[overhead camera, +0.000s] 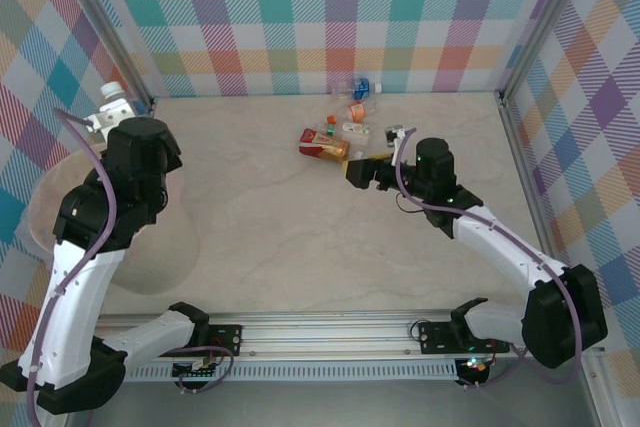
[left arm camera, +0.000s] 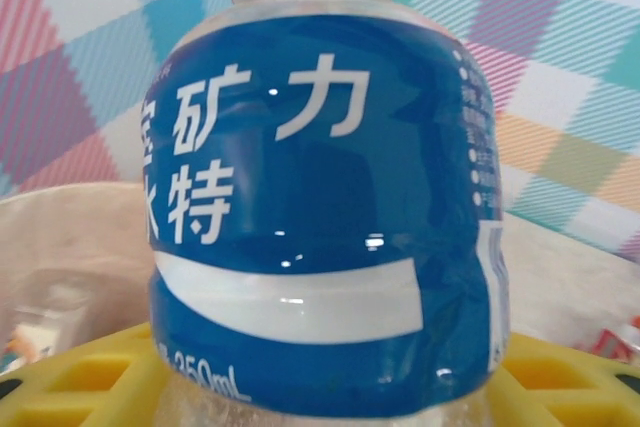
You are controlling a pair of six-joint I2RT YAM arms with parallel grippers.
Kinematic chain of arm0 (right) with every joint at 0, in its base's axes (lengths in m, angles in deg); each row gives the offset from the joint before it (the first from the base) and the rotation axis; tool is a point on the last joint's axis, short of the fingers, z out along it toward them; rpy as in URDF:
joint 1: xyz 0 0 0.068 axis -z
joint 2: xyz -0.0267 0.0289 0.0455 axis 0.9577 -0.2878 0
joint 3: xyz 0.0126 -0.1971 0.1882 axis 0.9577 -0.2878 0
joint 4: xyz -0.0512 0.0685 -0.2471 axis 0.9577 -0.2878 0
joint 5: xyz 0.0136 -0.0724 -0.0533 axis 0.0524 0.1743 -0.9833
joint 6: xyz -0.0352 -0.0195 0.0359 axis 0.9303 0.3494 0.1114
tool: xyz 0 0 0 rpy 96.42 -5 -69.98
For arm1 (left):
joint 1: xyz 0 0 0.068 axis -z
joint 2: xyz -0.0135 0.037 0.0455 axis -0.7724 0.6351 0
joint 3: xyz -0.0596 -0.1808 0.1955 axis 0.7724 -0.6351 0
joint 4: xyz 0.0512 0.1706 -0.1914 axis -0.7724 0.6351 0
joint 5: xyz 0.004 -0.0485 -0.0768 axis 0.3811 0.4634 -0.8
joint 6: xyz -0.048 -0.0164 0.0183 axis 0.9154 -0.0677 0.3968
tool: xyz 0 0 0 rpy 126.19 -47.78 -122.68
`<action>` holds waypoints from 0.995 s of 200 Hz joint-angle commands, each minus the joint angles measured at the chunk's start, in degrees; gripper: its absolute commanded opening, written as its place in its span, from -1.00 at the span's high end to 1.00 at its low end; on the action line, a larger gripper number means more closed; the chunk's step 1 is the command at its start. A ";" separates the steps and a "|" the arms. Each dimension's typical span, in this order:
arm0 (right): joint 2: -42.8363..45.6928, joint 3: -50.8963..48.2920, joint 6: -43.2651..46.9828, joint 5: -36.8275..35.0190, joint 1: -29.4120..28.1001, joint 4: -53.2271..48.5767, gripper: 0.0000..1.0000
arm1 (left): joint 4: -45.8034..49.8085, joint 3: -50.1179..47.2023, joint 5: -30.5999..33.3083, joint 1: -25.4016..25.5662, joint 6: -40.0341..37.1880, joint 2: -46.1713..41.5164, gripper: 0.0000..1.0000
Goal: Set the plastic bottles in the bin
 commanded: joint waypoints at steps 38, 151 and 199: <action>-2.08 3.75 -1.00 2.45 -0.35 1.69 -0.99 | 13.57 -1.86 -0.17 -9.15 7.20 -5.04 -0.23; -1.76 3.68 -0.45 3.12 -0.32 0.02 -0.99 | 13.70 -11.57 -14.19 -26.54 8.14 -2.87 -0.54; -1.05 3.20 0.55 1.91 -0.35 -1.01 -0.99 | 15.49 -8.34 -10.38 -26.52 9.05 -4.90 -1.00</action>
